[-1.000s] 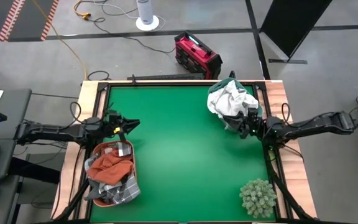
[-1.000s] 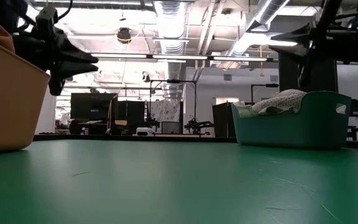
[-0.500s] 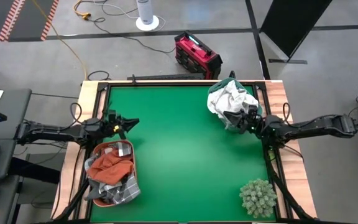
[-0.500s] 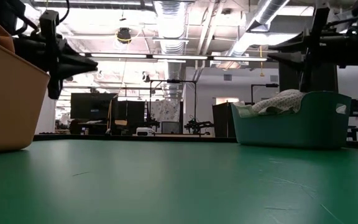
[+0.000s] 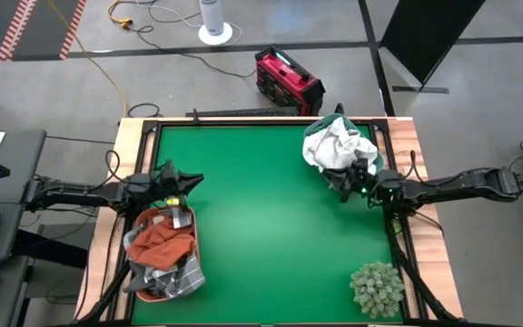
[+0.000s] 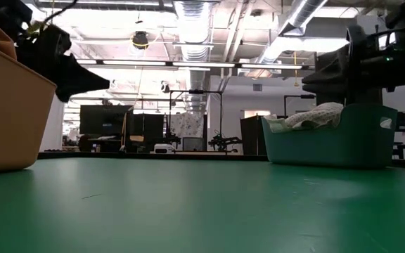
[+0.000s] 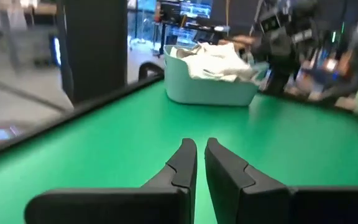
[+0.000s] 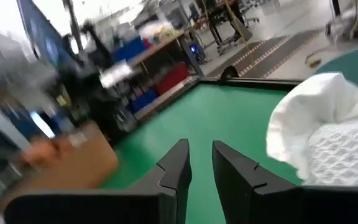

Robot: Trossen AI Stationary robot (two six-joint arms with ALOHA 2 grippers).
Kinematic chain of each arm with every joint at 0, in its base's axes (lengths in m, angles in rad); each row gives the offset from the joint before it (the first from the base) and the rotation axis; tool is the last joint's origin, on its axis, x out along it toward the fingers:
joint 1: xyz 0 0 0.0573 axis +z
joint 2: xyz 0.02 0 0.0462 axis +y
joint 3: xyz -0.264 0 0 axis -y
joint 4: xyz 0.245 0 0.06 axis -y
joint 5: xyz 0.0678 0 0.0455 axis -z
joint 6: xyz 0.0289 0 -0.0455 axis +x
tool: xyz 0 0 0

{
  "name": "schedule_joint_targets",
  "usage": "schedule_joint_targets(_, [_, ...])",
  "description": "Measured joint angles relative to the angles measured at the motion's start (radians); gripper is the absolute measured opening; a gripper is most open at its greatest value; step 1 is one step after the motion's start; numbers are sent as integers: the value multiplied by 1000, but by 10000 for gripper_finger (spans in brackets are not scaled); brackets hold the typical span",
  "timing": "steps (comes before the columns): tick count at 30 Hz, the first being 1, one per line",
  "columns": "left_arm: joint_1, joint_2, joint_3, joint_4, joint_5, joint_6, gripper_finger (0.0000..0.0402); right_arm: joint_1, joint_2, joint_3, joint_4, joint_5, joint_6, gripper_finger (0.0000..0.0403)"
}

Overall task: Sort towels by color in basket
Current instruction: Return to Home Position

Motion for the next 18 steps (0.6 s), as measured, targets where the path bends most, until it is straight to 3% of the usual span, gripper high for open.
schedule_joint_targets(5, [0, 0, -1, 18, 1, 239, 25, 2, 3, 20, -67, -84, -304, 98])
schedule_joint_targets(12, [0, 0, -1, 151, 3, 407, 25, 1, 1, 57, 5, -161, -786, 98])
schedule_joint_targets(15, [0, 0, -1, 163, 3, 469, 26, 1, 2, 57, 17, -170, -860, 98])
schedule_joint_targets(18, [0, 0, -1, 161, 3, 503, 26, -3, 8, 57, 51, -266, -869, 98])
